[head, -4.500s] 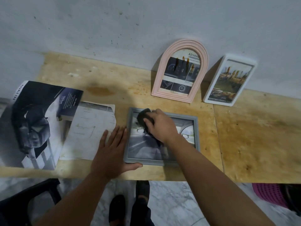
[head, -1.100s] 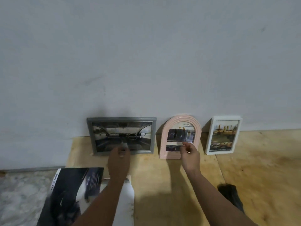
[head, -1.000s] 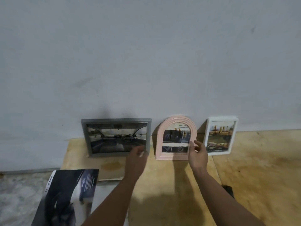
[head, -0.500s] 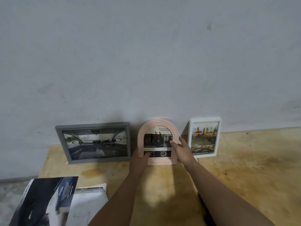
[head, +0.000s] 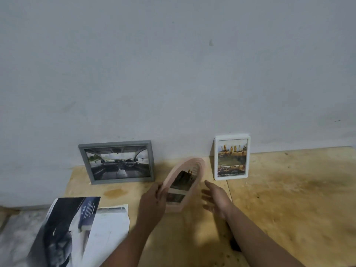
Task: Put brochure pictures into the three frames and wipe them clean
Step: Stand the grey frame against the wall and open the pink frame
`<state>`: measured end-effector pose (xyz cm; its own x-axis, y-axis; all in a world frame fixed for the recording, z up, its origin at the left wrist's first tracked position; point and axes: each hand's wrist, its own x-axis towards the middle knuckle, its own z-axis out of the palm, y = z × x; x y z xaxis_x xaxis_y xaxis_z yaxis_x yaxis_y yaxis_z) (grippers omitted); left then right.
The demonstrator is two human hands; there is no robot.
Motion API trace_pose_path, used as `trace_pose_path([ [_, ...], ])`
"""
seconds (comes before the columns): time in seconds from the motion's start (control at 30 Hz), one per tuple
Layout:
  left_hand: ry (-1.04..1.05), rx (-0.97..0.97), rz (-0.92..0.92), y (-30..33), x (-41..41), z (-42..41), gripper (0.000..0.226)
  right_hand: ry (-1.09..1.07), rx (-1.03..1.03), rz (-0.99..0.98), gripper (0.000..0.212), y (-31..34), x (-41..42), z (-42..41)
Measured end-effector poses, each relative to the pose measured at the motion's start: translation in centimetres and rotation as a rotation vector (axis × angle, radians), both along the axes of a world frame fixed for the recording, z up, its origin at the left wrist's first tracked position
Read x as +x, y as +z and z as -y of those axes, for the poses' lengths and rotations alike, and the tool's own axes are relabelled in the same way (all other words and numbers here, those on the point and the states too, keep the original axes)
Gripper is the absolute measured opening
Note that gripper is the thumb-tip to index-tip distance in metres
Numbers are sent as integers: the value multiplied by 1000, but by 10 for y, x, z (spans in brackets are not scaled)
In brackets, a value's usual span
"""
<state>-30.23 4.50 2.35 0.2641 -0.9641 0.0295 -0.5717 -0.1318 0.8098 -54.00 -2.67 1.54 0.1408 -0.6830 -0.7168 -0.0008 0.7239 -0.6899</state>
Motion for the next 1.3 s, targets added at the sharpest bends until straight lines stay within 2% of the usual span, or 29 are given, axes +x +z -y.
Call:
trace_pose_path([
  [0.17,-188,-62,416,10,5,-32,27,-118,-23,-22,48,-10,-24,-18],
  [0.23,-268,-47,477,0,3,-51,37,-137,-43,-63,44,-13,-34,-30],
  [0.43,-453,73,604,-37,-9,-96,35,-184,-90,-187,21,-15,-43,-60],
  [0.6,-574,214,722,-68,-15,-121,36,-14,-182,-339,26,-29,-49,-83],
  [0.7,-622,315,748,-87,-17,-130,39,135,-219,-351,30,-38,-47,-97],
  [0.77,-630,365,767,-96,-17,-135,50,214,-218,-362,32,-44,-44,-103],
  [0.83,-614,420,751,-102,-15,-140,71,287,-216,-390,34,-50,-40,-108],
  [0.9,-553,482,685,-103,-11,-142,82,360,-211,-414,38,-58,-36,-109],
  [1.0,-383,539,567,-99,-3,-140,77,428,-175,-441,50,-74,-28,-104],
  [1.07,-185,522,408,-95,3,-136,74,444,-163,-445,55,-78,-19,-99],
  [1.2,-11,649,100,-83,13,-126,90,516,-236,-591,29,-70,-8,-93],
  [1.3,11,672,22,-76,14,-122,89,560,-294,-692,22,-69,-6,-91],
])
